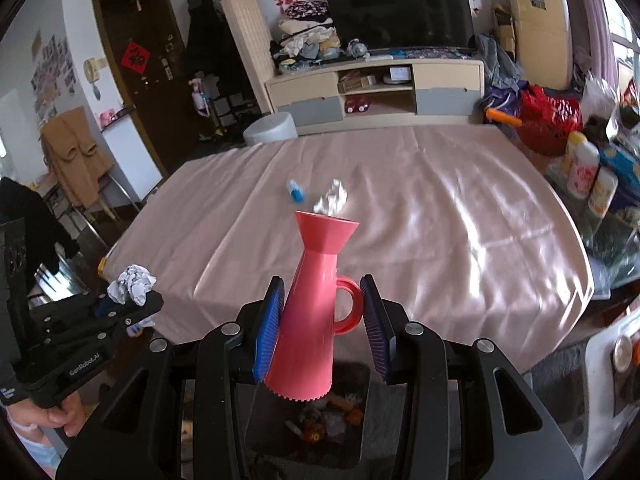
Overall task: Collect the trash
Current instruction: 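Carry the pink jug and foil ball into the black bin while both tools open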
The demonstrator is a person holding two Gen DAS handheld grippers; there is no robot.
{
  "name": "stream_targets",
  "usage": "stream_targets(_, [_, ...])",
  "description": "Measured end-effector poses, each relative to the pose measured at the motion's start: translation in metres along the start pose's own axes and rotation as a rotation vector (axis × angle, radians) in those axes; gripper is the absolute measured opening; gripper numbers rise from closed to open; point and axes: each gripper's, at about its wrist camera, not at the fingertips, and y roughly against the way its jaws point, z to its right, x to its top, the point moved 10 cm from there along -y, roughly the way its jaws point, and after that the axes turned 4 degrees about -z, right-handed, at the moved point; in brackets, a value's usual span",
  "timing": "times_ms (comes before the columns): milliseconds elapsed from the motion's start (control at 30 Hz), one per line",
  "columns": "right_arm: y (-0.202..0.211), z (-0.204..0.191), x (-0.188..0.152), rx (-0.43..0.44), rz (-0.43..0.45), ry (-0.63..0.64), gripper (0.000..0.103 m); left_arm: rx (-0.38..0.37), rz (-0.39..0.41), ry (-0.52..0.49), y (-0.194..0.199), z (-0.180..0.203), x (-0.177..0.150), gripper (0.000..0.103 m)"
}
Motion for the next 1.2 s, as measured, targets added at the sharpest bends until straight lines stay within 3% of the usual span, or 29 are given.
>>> stream_targets(433, [-0.057,0.003,-0.098,-0.04,-0.145,-0.021,0.04,-0.056,-0.189,0.052,-0.069,0.013,-0.116,0.015])
stream_targets(733, [-0.107,0.004,-0.161,-0.037,-0.294,-0.059,0.04,-0.069,-0.313,0.07,-0.109,0.014,-0.171,0.015])
stream_targets(1067, [-0.116,0.001,-0.164,-0.021,-0.317,-0.087,0.041,-0.076,-0.355,0.086,-0.124,0.008,-0.182,0.018])
stream_targets(1200, [-0.118,-0.001,-0.16,-0.012,-0.312,-0.09,0.042,-0.079,-0.355,0.088,-0.124,0.009,-0.181,0.027])
